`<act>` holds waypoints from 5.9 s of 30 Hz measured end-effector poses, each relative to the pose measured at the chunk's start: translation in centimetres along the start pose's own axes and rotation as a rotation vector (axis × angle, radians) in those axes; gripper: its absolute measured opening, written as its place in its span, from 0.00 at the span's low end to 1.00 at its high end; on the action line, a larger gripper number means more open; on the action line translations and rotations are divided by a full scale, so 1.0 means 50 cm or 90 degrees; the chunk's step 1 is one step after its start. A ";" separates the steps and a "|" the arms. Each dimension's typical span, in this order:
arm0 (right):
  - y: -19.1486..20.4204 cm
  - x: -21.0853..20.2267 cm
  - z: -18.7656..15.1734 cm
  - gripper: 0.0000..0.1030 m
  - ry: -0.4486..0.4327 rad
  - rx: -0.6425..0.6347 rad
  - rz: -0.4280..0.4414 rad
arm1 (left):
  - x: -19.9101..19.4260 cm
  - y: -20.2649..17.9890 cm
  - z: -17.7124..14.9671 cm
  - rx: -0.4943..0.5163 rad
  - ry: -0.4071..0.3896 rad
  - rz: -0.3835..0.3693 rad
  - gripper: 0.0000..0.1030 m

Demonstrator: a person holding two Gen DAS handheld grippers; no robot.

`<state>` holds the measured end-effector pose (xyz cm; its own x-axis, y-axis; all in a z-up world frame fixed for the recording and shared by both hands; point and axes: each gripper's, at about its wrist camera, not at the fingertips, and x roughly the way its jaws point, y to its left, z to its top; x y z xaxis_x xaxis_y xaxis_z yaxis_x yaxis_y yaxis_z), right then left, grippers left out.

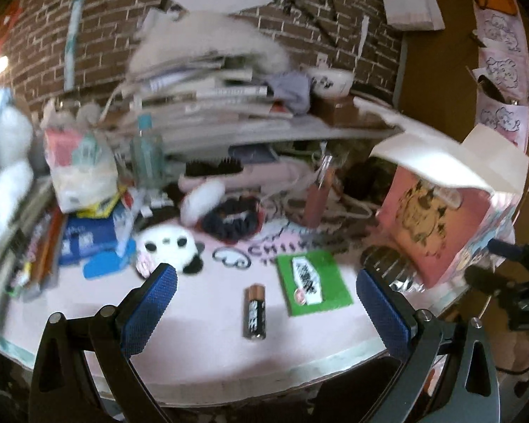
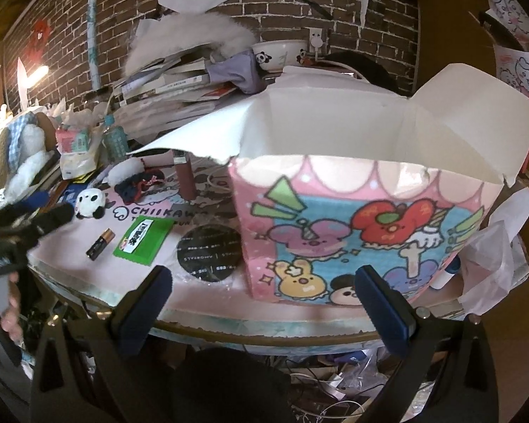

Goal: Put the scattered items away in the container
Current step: 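Move the left gripper back to the AA battery and close on it, then lift the battery with the left gripper and carry it into the box, then open the left gripper to drop the battery and withdraw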

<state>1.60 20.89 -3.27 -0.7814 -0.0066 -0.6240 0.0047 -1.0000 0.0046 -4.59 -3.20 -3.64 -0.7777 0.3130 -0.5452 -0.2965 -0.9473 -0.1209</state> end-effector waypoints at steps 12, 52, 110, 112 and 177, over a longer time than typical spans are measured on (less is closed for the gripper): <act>0.005 0.009 -0.006 1.00 0.009 -0.002 0.009 | 0.062 0.016 -0.049 0.021 0.021 0.026 0.99; 0.065 0.034 -0.028 1.00 0.039 -0.024 0.049 | 0.073 0.004 -0.061 0.053 0.028 0.033 0.14; 0.062 0.030 -0.019 1.00 0.040 -0.017 0.057 | -0.029 -0.226 0.204 0.242 -0.045 -0.075 0.08; 0.058 0.027 -0.019 1.00 0.038 -0.013 0.057 | -0.009 -0.264 0.214 0.263 -0.020 -0.097 0.08; -0.001 -0.010 -0.030 1.00 0.019 0.040 0.056 | -0.008 -0.472 0.370 0.306 0.099 -0.314 0.89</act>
<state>2.94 20.96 -4.11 -0.7611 -0.0955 -0.6416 0.0330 -0.9935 0.1089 -7.50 20.29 14.78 -0.4110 0.6511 -0.6381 -0.8344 -0.5506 -0.0243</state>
